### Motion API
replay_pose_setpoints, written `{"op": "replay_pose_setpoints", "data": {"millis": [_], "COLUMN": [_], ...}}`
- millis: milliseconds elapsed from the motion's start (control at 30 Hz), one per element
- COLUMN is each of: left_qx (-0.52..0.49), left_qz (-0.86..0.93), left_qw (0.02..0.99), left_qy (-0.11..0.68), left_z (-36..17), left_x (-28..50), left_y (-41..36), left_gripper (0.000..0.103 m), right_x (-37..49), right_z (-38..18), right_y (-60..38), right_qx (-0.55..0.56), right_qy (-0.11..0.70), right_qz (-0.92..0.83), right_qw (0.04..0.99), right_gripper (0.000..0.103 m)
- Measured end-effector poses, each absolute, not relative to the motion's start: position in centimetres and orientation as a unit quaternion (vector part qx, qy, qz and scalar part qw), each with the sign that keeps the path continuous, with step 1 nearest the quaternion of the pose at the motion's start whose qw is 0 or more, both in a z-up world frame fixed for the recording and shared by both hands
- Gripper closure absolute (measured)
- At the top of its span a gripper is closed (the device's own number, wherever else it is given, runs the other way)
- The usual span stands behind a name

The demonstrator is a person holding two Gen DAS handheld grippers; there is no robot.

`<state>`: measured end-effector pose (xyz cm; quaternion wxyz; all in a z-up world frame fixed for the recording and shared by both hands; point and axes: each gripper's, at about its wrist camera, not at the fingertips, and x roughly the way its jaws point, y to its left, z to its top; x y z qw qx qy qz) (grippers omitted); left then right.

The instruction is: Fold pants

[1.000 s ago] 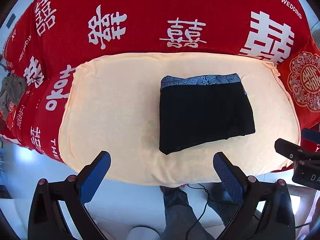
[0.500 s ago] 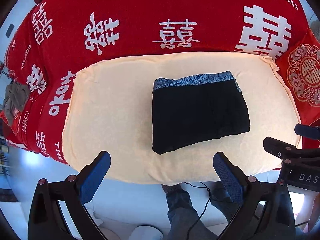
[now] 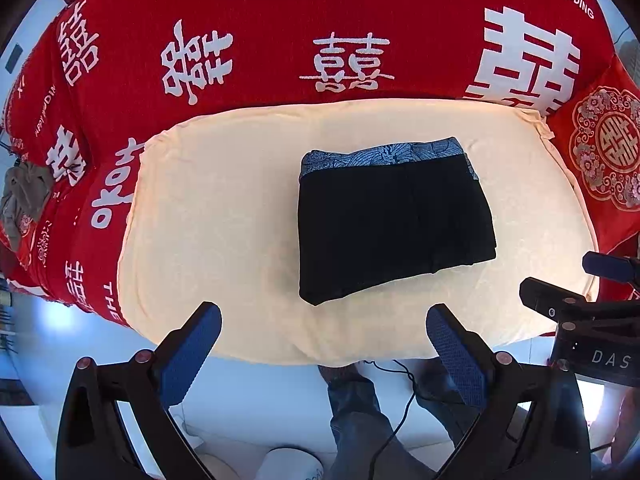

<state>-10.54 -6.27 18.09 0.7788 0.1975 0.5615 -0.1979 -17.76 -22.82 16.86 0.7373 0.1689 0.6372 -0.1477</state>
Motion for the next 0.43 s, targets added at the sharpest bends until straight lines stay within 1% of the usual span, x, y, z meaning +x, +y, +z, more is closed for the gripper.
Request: {"op": "replay_pose_setpoints", "data": {"millis": [433], "left_qx": [0.185], "left_qz": [-0.217], "left_qw": [0.772], "left_qy": [0.568], "left_z": [17.93], "left_x": [-10.39], "left_y": [-6.43], "left_gripper": [0.0], "right_x": [-17.93], "right_z": [16.8], "right_y": [-23.08], "right_qx": [0.173], "right_qy": [0.638], "right_qz": [-0.153], "right_qw": [0.735], "right_gripper": [0.01]}}
